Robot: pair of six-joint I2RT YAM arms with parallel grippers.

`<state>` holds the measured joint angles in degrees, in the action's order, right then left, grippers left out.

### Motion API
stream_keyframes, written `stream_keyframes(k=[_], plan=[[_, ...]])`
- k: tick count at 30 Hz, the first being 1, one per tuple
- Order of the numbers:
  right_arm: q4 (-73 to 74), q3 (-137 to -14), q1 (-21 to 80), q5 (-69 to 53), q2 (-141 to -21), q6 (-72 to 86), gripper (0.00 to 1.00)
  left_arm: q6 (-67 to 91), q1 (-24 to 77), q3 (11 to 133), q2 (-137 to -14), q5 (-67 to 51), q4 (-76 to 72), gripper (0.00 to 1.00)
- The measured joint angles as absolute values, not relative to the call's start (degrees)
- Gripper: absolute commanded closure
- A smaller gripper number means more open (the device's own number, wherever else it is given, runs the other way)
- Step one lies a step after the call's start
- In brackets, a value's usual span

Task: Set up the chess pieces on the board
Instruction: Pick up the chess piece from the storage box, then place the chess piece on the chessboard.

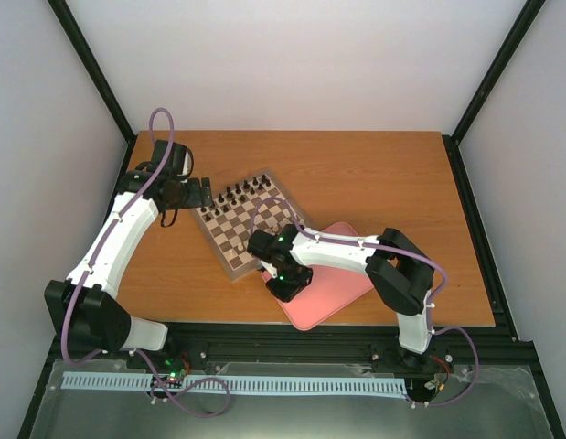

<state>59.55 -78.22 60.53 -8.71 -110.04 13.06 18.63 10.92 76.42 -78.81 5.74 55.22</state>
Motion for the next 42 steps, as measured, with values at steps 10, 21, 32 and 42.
stream_keyframes(k=[10, 21, 32, 42], plan=[[62.5, -80.9, 60.5, -6.8, -111.0, 12.9, 0.91, 18.6, 10.9, 76.4, -79.1, 5.8, 55.2, 0.00], [73.5, -103.7, 60.5, -2.2, -112.5, 11.9, 0.90, 18.6, 10.9, 76.4, -79.6, 5.8, 55.2, 0.00], [75.9, -118.9, 59.4, -1.3, -126.8, 8.9, 0.90, 18.6, 10.9, 76.4, -79.7, 6.1, 55.2, 0.00], [73.9, -121.5, 56.4, -1.3, -130.3, 8.8, 0.90, 18.6, 10.9, 76.4, -79.7, 6.7, 55.2, 0.00]])
